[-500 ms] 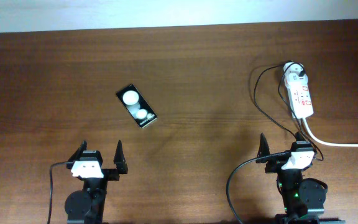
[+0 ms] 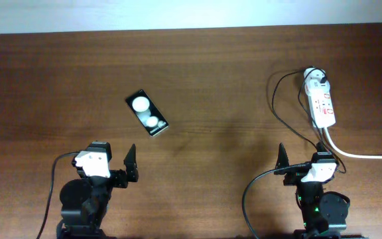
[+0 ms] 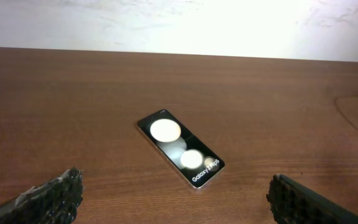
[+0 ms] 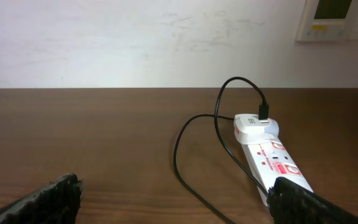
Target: Plug charger to phone and switch on socket
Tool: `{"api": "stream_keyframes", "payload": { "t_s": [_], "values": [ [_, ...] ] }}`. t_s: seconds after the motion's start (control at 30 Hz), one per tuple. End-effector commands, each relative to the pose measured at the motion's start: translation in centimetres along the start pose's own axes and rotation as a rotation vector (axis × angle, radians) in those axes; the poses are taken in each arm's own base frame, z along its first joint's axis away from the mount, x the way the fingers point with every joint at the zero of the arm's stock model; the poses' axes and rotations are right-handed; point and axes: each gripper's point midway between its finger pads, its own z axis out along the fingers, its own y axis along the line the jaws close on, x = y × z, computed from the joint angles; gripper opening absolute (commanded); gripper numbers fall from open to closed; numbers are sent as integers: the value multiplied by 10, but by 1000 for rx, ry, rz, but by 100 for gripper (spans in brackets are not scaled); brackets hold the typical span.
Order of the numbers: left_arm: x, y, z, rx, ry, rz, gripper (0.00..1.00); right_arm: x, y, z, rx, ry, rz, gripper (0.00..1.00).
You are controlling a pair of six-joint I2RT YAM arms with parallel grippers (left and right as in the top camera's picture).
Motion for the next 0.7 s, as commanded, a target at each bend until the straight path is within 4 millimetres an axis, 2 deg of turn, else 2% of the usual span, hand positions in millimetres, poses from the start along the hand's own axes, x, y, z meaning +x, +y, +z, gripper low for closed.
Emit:
{"api": "stream_keyframes", "payload": {
  "t_s": [0.0,0.67],
  "values": [
    [-1,-3,0,16,-3,3,99,2,1,0,-2,3,1,99],
    [-4,-3,0,17,-16,4,99,2,1,0,-2,3,1,99]
  ]
}}
